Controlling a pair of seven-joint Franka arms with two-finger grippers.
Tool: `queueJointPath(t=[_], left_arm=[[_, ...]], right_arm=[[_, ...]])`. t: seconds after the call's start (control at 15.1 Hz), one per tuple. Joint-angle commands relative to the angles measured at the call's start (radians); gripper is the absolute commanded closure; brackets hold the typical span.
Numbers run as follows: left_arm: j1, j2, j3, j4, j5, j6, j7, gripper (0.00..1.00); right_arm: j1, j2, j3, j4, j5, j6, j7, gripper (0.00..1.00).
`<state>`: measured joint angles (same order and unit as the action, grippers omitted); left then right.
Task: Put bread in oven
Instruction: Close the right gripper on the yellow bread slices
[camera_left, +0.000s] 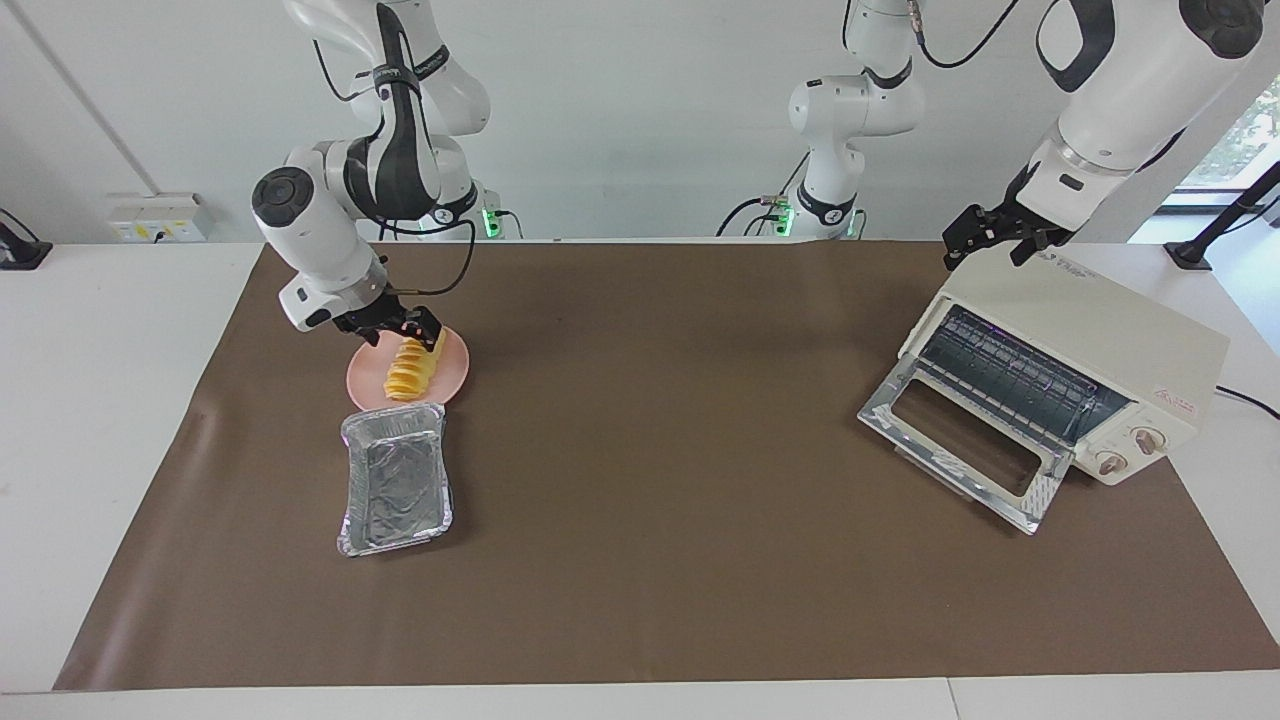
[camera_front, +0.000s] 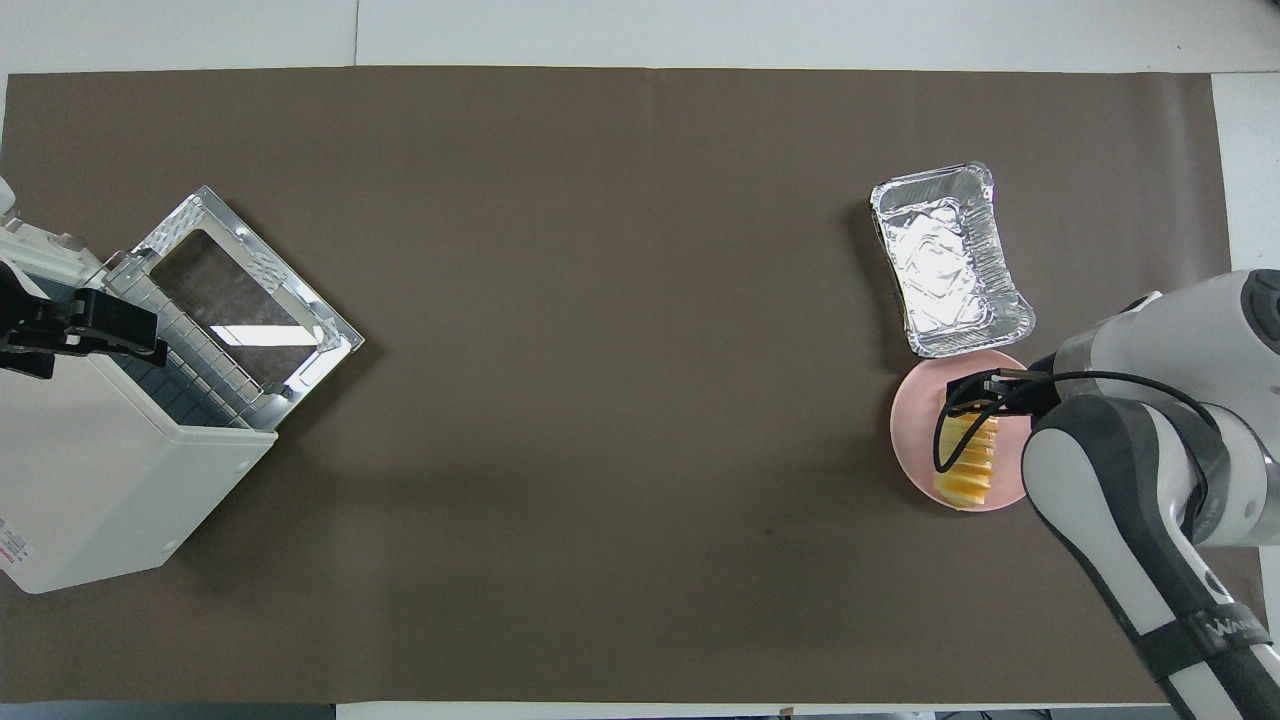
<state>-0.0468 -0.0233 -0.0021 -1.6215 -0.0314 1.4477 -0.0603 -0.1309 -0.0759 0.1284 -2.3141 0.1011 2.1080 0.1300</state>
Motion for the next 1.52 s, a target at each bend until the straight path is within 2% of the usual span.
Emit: queueJointPath(t=[0.0, 0.4, 0.86, 0.93, 1.19, 1.26, 1.32, 1.45], left_arm=[[0.011, -0.018, -0.007, -0.014, 0.002, 0.005, 0.010, 0.00], [0.011, -0.018, -0.007, -0.014, 0.002, 0.005, 0.010, 0.00], [0.011, -0.018, -0.007, -0.014, 0.002, 0.005, 0.010, 0.00], [0.011, -0.018, -0.007, -0.014, 0.002, 0.005, 0.010, 0.00], [0.013, -0.018, -0.007, -0.014, 0.002, 0.005, 0.010, 0.00], [0.013, -0.018, -0.007, -0.014, 0.002, 0.005, 0.010, 0.00], [0.011, -0.018, -0.007, -0.014, 0.002, 0.005, 0.010, 0.00], [0.011, -0.018, -0.007, -0.014, 0.002, 0.005, 0.010, 0.00]], right_arm=[[-0.016, 0.001, 0.007, -0.050, 0.051, 0.059, 0.010, 0.00], [-0.019, 0.011, 0.007, -0.123, 0.051, 0.164, 0.042, 0.00], [-0.018, 0.021, 0.007, -0.163, 0.052, 0.211, 0.049, 0.01], [-0.016, 0.021, 0.007, -0.163, 0.052, 0.211, 0.048, 0.12], [-0.015, 0.021, 0.007, -0.166, 0.052, 0.208, 0.039, 0.78], [-0.015, 0.021, 0.008, -0.162, 0.052, 0.196, 0.039, 0.85], [-0.007, 0.021, 0.008, -0.145, 0.052, 0.179, 0.046, 0.85], [0.023, 0.018, 0.008, -0.075, 0.052, 0.072, 0.063, 0.90]])
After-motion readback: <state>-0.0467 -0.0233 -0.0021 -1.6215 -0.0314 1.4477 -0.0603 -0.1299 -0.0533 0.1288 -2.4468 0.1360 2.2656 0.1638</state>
